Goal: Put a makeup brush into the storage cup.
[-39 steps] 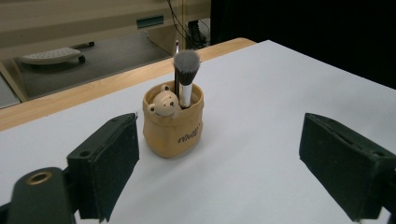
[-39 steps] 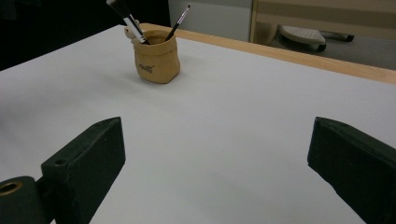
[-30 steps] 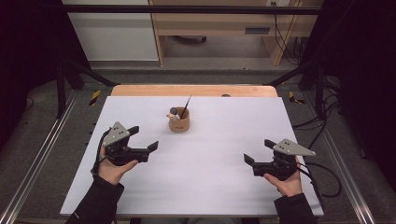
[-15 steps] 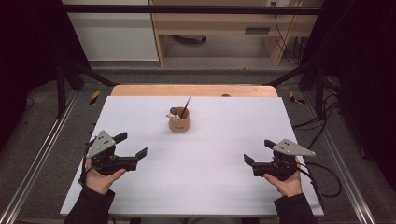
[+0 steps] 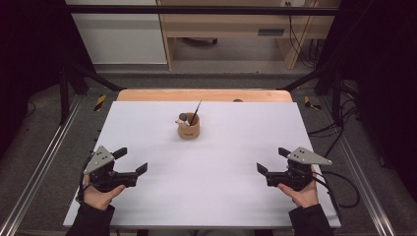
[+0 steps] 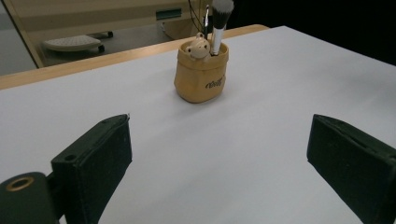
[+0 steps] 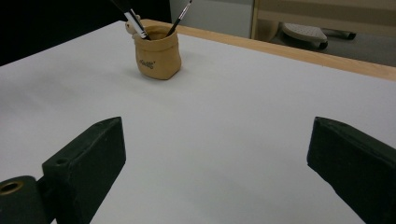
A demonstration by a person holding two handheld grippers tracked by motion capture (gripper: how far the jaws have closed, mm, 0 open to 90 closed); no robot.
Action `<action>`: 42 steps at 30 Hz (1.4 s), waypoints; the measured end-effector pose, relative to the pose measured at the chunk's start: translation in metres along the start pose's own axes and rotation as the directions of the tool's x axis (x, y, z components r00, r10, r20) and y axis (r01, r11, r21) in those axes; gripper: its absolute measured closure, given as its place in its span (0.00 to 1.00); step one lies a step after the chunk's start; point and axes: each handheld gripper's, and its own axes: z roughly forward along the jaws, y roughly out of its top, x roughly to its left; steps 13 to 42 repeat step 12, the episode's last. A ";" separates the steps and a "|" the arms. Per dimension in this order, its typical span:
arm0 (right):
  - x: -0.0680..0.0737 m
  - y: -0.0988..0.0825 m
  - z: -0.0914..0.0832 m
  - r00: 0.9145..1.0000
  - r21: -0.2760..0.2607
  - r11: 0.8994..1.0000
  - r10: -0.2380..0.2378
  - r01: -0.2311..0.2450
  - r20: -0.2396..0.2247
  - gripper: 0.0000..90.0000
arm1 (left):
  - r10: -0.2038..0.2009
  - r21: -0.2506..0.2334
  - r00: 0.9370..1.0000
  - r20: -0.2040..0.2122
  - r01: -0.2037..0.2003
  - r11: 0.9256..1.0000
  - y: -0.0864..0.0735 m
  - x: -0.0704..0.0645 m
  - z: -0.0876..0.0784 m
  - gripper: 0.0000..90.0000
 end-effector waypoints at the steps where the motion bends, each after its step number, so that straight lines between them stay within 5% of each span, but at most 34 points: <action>1: 0.000 0.000 0.000 1.000 0.002 1.000 -0.004 0.004 0.001 0.06 | 0.000 0.004 1.000 0.000 0.000 1.000 -0.001 0.000 0.000 0.06; 11: 0.000 -0.001 0.000 1.000 0.004 1.000 -0.009 0.009 0.002 0.06 | -0.036 0.013 0.999 -0.022 0.037 0.999 -0.009 0.007 -0.001 0.06; 42: 0.000 0.000 0.000 1.000 0.004 1.000 -0.006 0.006 0.003 0.06 | -0.033 0.019 0.999 -0.023 0.033 0.999 -0.009 0.008 -0.001 0.06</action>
